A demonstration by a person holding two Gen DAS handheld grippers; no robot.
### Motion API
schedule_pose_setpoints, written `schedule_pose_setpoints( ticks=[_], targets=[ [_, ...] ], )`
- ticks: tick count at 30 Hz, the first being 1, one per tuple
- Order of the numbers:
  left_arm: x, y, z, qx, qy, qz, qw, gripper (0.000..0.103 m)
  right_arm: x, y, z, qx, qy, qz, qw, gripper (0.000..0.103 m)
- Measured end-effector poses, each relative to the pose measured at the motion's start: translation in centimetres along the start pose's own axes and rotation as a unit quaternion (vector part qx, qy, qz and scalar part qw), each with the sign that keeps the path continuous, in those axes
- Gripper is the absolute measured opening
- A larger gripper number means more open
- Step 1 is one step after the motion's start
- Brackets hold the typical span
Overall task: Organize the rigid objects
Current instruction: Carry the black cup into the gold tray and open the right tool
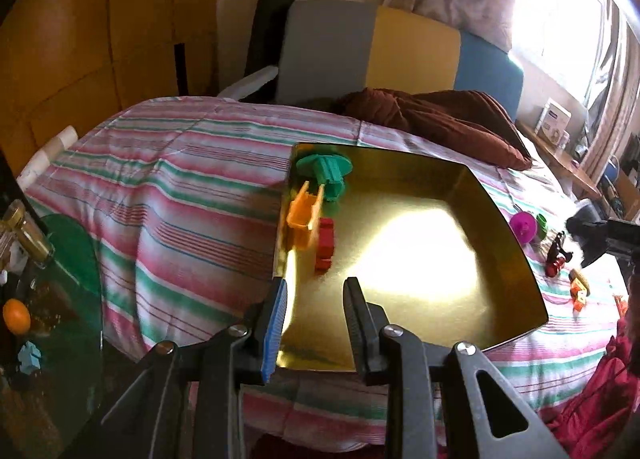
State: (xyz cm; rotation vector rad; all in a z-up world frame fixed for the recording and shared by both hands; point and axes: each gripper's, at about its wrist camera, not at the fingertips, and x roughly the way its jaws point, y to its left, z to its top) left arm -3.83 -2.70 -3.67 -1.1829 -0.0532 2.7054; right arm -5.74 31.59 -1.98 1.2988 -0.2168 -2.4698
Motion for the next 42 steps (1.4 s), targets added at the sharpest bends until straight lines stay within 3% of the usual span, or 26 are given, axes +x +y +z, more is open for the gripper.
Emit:
schedule_pose_setpoints(
  ticks=[3, 9, 14, 18, 32, 42],
  targets=[
    [-0.3, 1.2, -0.1, -0.015, -0.007, 0.011, 0.9998, 0.028, 3.2, 5.4, -0.4, -0.029, 0.038, 0.056, 0.997, 0.043],
    [-0.5, 4.7, -0.7, -0.050, -0.005, 0.038, 0.9980, 0.028, 9.7, 15.1, -2.0, -0.074, 0.102, 0.119, 0.985, 0.043],
    [-0.5, 7.3, -1.4, -0.079, 0.003, 0.059, 0.9951, 0.028, 14.5, 19.5, -3.3, -0.068, 0.147, 0.141, 0.977, 0.044],
    [-0.2, 8.4, -1.7, -0.093, 0.005, 0.065, 0.9935, 0.028, 17.2, 21.0, -4.4, -0.025, 0.192, 0.182, 0.964, 0.046],
    [-0.8, 7.4, -1.3, -0.075, -0.003, 0.063, 0.9952, 0.028, 15.5, 20.5, -4.8, -0.023, 0.177, 0.184, 0.966, 0.055],
    [-2.1, 4.4, -0.9, -0.024, -0.020, 0.060, 0.9977, 0.028, 11.1, 19.5, -4.0, -0.082, 0.102, 0.139, 0.982, 0.073]
  ],
)
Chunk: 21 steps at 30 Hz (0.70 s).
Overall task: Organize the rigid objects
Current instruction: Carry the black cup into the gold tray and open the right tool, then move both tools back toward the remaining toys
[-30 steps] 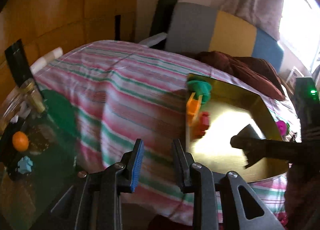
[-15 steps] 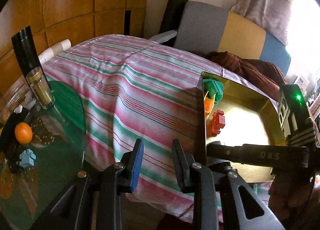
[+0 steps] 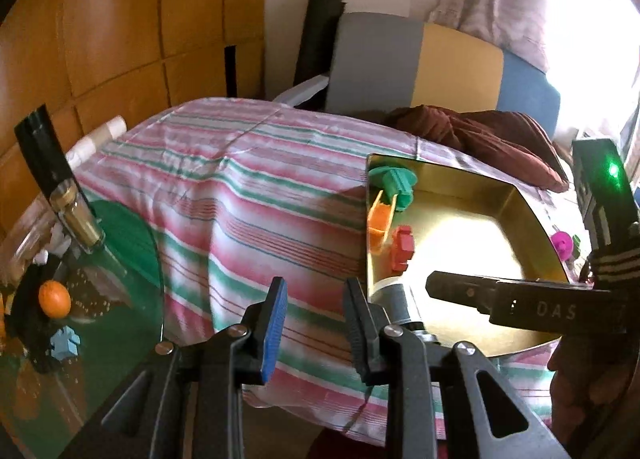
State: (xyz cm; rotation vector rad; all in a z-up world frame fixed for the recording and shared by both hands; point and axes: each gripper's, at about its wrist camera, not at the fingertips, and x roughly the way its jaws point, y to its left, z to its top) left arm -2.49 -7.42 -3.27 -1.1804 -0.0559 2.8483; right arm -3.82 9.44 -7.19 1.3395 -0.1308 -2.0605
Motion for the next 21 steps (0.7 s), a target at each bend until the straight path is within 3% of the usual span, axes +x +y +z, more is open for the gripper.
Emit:
schedule_pose_setpoints(
  ticks=[12, 21],
  targets=[
    [-1.5, -4.2, 0.6, 0.065, -0.021, -0.018, 0.9975, 0.028, -6.4, -2.6, -0.6, -0.053, -0.079, -0.092, 0.991, 0.075],
    [-2.2, -7.9, 0.7, 0.117, -0.033, -0.032, 0.9920, 0.028, -11.9, -7.5, -0.5, -0.044, -0.119, -0.150, 0.981, 0.076]
  ],
)
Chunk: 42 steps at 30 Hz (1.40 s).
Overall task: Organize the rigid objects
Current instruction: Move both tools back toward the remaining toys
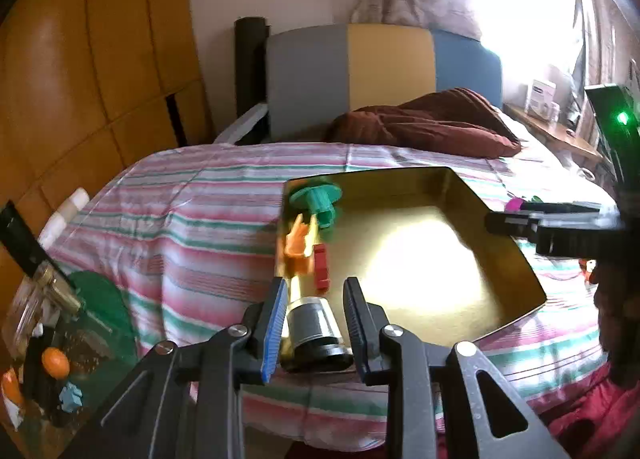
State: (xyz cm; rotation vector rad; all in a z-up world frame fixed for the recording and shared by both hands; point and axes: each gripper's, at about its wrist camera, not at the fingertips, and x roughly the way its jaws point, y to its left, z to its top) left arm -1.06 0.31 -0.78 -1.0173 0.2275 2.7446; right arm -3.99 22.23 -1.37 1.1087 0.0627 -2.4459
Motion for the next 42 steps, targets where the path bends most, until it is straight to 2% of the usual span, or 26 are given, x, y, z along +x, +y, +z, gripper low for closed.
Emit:
schedule_pose_setpoints(
  ticks=[9, 20, 26, 29, 30, 32, 35, 38, 42],
  targets=[
    [0.1, -3.6, 1.1, 0.051, -0.007, -0.014, 0.9986, 0.028, -3.1, -8.5, 0.8, 0.034, -0.024, -0.077, 0.996, 0.077],
    [0.5, -8.4, 2.0, 0.112, -0.009, -0.036, 0.9931, 0.028, -6.5, -19.4, 0.2, 0.098, -0.045, -0.170, 0.980, 0.079],
    [1.1, -11.2, 2.4, 0.145, -0.005, -0.048, 0.9882, 0.028, -7.2, -25.8, -1.4, 0.146, -0.060, -0.226, 0.961, 0.080],
    [1.8, -12.6, 2.7, 0.159, 0.007, -0.061, 0.9854, 0.028, -7.4, -29.2, -3.7, 0.204, -0.068, -0.250, 0.944, 0.080],
    [2.0, -13.0, 2.8, 0.159, 0.012, -0.069, 0.9849, 0.028, -7.3, -30.5, -4.3, 0.233, -0.052, -0.257, 0.936, 0.080],
    [2.7, -13.9, 3.5, 0.151, 0.026, -0.092, 0.9839, 0.028, -7.7, -31.9, -4.7, 0.267, -0.052, -0.259, 0.927, 0.080],
    [3.7, -15.4, 4.7, 0.141, 0.041, -0.124, 0.9814, 0.028, -8.3, -33.1, -5.0, 0.296, -0.057, -0.248, 0.921, 0.080],
    [4.8, -17.3, 6.0, 0.134, 0.055, -0.155, 0.9773, 0.028, -8.3, -33.4, -5.1, 0.304, -0.052, -0.240, 0.920, 0.080],
    [6.4, -20.7, 7.5, 0.159, 0.064, -0.171, 0.9704, 0.028, -8.4, -33.0, -5.1, 0.304, -0.053, -0.229, 0.923, 0.082]
  ],
)
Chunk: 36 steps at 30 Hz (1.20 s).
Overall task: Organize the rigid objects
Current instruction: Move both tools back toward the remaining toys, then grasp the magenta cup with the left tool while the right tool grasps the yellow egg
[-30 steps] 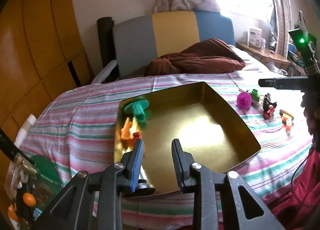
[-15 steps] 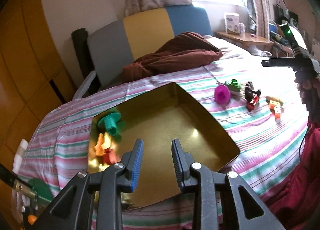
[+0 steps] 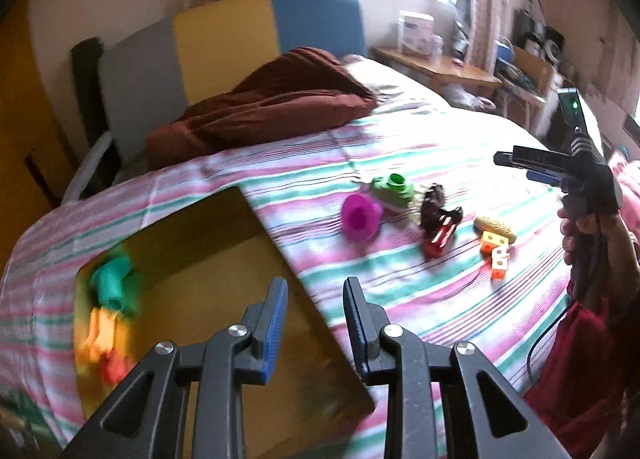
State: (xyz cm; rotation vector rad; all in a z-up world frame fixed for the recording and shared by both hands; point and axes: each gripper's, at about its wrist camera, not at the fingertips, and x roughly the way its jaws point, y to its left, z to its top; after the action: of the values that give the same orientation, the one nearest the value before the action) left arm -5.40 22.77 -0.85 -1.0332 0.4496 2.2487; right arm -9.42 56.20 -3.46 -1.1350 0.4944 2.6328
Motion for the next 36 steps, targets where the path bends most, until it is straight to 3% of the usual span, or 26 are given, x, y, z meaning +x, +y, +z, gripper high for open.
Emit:
schedule_pose_setpoints(
  ticks=[4, 11, 16, 22, 30, 31, 32, 36],
  targets=[
    [3.3, -2.2, 2.3, 0.032, 0.023, -0.019, 0.9990, 0.030, 0.1, 0.2, -0.3, 0.000, 0.006, 0.011, 1.000, 0.082],
    [8.6, -3.2, 4.8, 0.017, 0.070, -0.062, 0.9955, 0.044, 0.0, 0.1, -0.2, 0.008, 0.009, 0.026, 1.000, 0.085],
    [11.8, -3.0, 6.1, 0.010, 0.093, -0.056, 0.9940, 0.051, 0.2, -0.3, -0.2, 0.022, 0.018, 0.036, 0.999, 0.086],
    [14.6, -3.7, 7.9, 0.073, 0.113, -0.079, 0.9878, 0.073, 0.3, -0.4, -0.2, 0.028, 0.023, 0.044, 0.998, 0.086],
    [18.0, -5.2, 8.1, 0.139, 0.151, -0.091, 0.9745, 0.074, 0.6, -0.8, -0.1, 0.040, 0.030, 0.051, 0.997, 0.086],
    [18.6, -5.1, 8.0, 0.137, 0.160, -0.092, 0.9731, 0.071, 0.7, -0.9, -0.1, 0.041, 0.031, 0.051, 0.997, 0.086],
    [19.0, -5.1, 7.9, 0.135, 0.165, -0.091, 0.9727, 0.055, 0.8, -0.9, -0.2, 0.042, 0.034, 0.051, 0.997, 0.086],
    [18.5, -5.4, 7.2, 0.138, 0.157, -0.107, 0.9720, 0.056, 1.0, -0.8, -0.3, 0.038, 0.035, 0.047, 0.998, 0.086]
  ],
)
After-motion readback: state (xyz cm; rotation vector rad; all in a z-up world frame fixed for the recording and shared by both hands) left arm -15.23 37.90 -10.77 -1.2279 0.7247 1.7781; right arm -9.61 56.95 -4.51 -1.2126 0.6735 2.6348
